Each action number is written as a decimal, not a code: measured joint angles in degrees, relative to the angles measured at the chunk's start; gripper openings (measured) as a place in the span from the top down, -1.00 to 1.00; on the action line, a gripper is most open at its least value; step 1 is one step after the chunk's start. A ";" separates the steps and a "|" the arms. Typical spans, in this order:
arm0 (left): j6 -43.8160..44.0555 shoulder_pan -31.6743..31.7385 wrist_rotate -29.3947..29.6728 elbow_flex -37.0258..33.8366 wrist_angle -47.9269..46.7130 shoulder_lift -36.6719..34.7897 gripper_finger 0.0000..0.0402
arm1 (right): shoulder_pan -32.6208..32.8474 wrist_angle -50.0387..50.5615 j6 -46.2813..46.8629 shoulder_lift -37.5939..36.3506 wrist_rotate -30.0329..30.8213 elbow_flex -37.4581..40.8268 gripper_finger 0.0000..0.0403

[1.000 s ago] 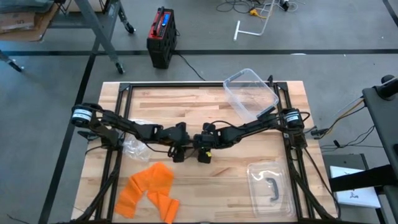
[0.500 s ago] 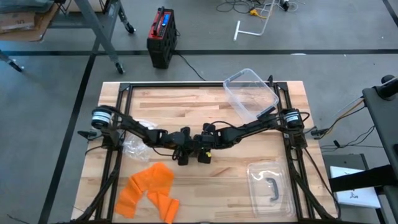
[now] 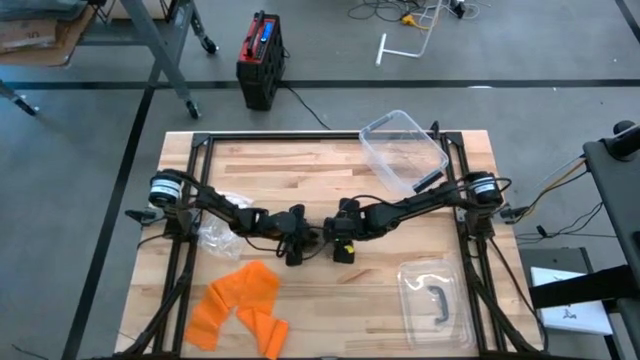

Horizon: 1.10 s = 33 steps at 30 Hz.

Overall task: Roll bandage
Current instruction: Uncoil the brown bandage

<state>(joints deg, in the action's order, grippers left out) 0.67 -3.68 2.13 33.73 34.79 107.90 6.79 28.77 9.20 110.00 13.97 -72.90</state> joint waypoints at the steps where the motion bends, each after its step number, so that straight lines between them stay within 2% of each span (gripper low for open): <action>1: -0.02 0.00 -0.16 -0.06 0.22 0.00 0.49 | 0.00 -1.14 0.04 0.01 0.04 0.21 0.09; 17: 0.07 0.02 -0.72 -0.12 0.68 -0.04 0.51 | -0.02 -16.27 0.70 0.37 0.68 0.21 0.09; 23: 0.08 0.02 -0.87 -0.12 0.68 -0.04 0.49 | -0.44 -23.76 0.78 3.31 0.82 0.08 0.09; 29: 0.29 0.00 -0.92 -0.12 0.44 -0.07 0.53 | -0.81 -19.91 1.63 5.50 0.74 0.11 0.09; 33: 0.50 -0.02 -0.92 -0.11 0.26 -0.09 0.51 | -0.60 -10.61 2.99 3.83 -0.21 -0.23 0.09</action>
<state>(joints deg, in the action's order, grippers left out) 1.17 -3.70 1.21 33.62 35.05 107.81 6.19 18.16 12.19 113.83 13.76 -73.12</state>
